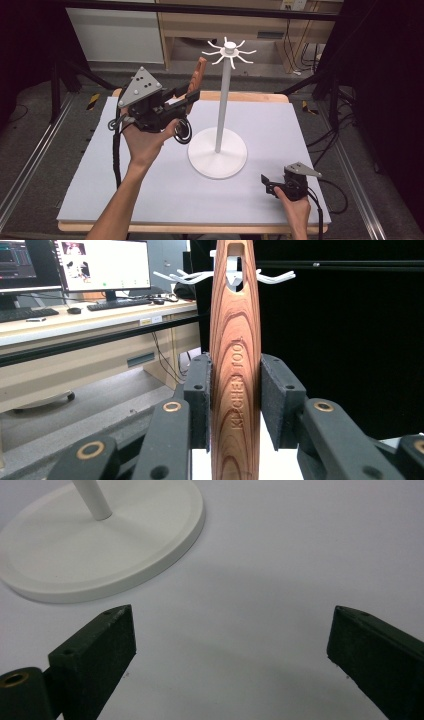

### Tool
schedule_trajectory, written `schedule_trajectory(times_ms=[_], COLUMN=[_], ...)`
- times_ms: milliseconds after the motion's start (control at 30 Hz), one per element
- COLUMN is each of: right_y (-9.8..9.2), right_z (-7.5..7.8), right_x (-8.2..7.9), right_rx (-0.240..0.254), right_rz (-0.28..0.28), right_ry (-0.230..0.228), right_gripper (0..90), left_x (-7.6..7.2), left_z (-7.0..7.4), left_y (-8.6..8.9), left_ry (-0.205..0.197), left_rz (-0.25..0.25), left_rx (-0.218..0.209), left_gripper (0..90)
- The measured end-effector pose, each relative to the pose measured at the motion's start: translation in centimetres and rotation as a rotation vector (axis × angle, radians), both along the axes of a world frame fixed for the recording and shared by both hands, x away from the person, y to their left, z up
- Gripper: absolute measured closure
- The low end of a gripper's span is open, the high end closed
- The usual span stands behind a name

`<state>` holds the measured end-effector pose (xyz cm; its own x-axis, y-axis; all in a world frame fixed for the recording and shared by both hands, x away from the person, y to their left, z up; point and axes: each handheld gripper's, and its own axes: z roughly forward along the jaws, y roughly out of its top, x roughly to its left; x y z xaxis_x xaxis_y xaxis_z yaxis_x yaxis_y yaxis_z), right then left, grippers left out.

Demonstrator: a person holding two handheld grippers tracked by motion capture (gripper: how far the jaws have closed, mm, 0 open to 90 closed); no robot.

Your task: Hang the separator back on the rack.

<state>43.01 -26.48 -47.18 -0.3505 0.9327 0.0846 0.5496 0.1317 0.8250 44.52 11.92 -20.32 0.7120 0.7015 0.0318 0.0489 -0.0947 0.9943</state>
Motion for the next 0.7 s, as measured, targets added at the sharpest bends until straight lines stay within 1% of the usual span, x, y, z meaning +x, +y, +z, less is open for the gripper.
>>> schedule_trajectory(times_ms=[133,333,433,567,700], right_y=[0.0,0.0,0.0,-0.1,0.0], right_z=[0.0,0.0,0.0,0.0,0.0], right_x=[0.0,0.0,0.0,0.0,0.0], right_rx=[0.0,0.001,0.0,0.004,0.002], right_rz=[0.001,0.0,0.001,0.002,0.002], right_ry=[0.0,0.002,-0.001,0.001,0.0], right_gripper=[6.0,6.0,6.0,6.0,5.9], left_x=[0.2,0.3,0.4,0.7,0.9], left_z=[0.2,0.6,0.6,0.5,0.5], left_y=[-0.3,-0.9,-1.2,-1.5,-1.7], left_ry=[0.0,-0.005,-0.007,-0.002,-0.003], left_rz=[0.0,-0.004,-0.002,-0.003,0.001], left_rx=[-0.002,0.006,0.014,0.01,0.018], left_gripper=[67.3,67.3,67.4,67.3,67.3])
